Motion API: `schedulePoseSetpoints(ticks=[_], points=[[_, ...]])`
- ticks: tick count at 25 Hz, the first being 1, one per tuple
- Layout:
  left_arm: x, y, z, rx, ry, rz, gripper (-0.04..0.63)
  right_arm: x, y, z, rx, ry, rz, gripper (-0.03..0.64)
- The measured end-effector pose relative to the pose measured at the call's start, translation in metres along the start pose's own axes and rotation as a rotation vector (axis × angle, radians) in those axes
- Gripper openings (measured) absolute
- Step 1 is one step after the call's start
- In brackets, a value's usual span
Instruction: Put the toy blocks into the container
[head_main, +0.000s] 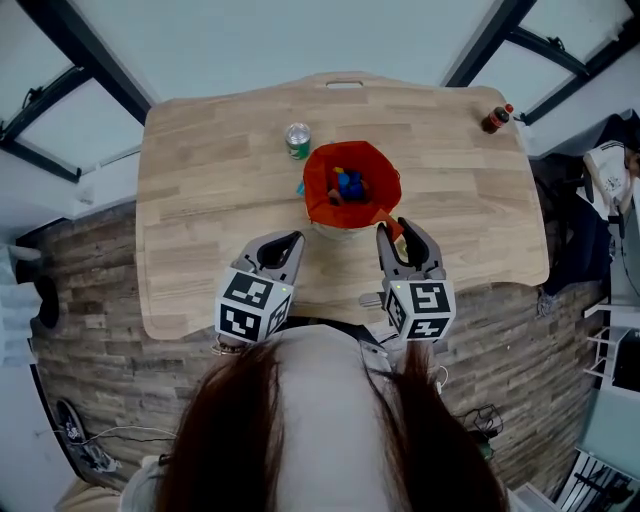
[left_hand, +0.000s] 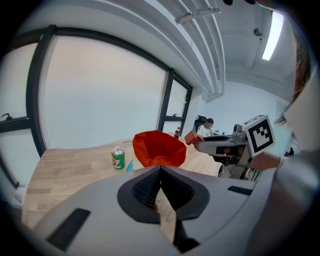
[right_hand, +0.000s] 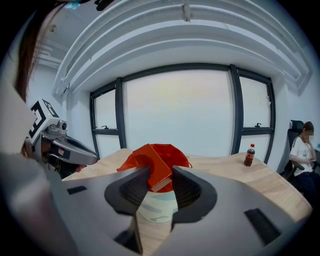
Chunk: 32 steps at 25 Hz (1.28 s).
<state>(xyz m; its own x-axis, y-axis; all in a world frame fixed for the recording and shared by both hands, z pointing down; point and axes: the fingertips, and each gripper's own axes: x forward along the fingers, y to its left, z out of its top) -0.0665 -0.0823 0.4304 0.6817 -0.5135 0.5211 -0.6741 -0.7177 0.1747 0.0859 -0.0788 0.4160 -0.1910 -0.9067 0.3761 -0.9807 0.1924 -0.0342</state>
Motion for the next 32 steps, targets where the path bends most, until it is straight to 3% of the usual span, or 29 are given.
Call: schedulePoseSetpoints(ticks=[15, 32], points=[[-0.009, 0.034, 0.000, -0.056, -0.030, 0.073, 0.009, 0.038, 0.000, 0.021, -0.042, -0.001, 0.013, 0.147], [-0.004, 0.057, -0.004, -0.065, -0.013, 0.093, 0.009, 0.072, -0.007, 0.015, -0.095, 0.064, -0.018, 0.147]])
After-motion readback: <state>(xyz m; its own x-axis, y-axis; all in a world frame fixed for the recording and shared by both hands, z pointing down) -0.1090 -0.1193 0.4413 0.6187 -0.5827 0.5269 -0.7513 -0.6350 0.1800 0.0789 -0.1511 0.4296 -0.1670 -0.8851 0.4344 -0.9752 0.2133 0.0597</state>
